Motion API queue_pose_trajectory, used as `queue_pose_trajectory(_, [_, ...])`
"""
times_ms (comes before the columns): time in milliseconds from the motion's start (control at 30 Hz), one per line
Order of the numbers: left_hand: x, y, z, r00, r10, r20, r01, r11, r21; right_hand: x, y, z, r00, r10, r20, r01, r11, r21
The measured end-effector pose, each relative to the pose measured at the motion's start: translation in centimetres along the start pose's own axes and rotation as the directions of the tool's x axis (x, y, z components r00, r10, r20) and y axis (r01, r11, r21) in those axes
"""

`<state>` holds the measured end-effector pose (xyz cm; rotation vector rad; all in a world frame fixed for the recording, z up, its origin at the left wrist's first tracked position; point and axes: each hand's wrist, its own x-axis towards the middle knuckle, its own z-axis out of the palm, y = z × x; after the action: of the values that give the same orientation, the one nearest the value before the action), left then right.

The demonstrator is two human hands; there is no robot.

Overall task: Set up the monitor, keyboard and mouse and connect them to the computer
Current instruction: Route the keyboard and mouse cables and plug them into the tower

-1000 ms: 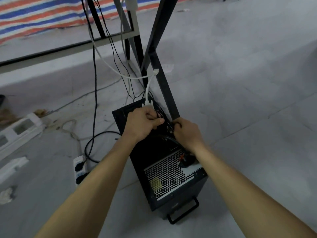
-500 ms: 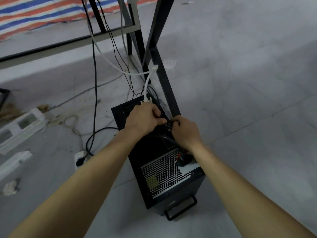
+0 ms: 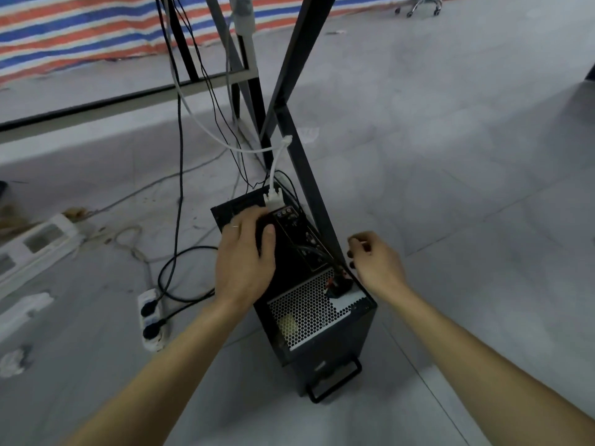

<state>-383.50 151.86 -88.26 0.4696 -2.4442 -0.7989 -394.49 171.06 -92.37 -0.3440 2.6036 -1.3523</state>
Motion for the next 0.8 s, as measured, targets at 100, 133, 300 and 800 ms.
queue_pose_trajectory(100, [-2.4, 0.2, 0.4, 0.998, 0.054, -0.026, -0.054, 0.999, 0.005, -3.0, 4.1, -0.1, 0.995, 0.101, -0.016, -0.102, 0.987, -0.122])
queue_pose_trajectory(133, [-3.5, 0.3, 0.5, 0.998, 0.060, 0.014, -0.060, 0.998, 0.010, -4.3, 5.7, 0.0, 0.994, 0.110, 0.009, -0.106, 0.972, -0.210])
queue_pose_trajectory(300, [-7.4, 0.8, 0.6, 0.979, 0.145, 0.142, -0.153, 0.987, 0.043, -10.9, 10.8, 3.2, 0.854, 0.214, 0.474, 0.221, 0.676, -0.704])
queue_pose_trajectory(800, [-9.5, -2.3, 0.7, 0.631, 0.646, 0.430, -0.775, 0.495, 0.393, -15.0, 11.9, 11.2, 0.657, 0.256, 0.709, 0.605, 0.382, -0.699])
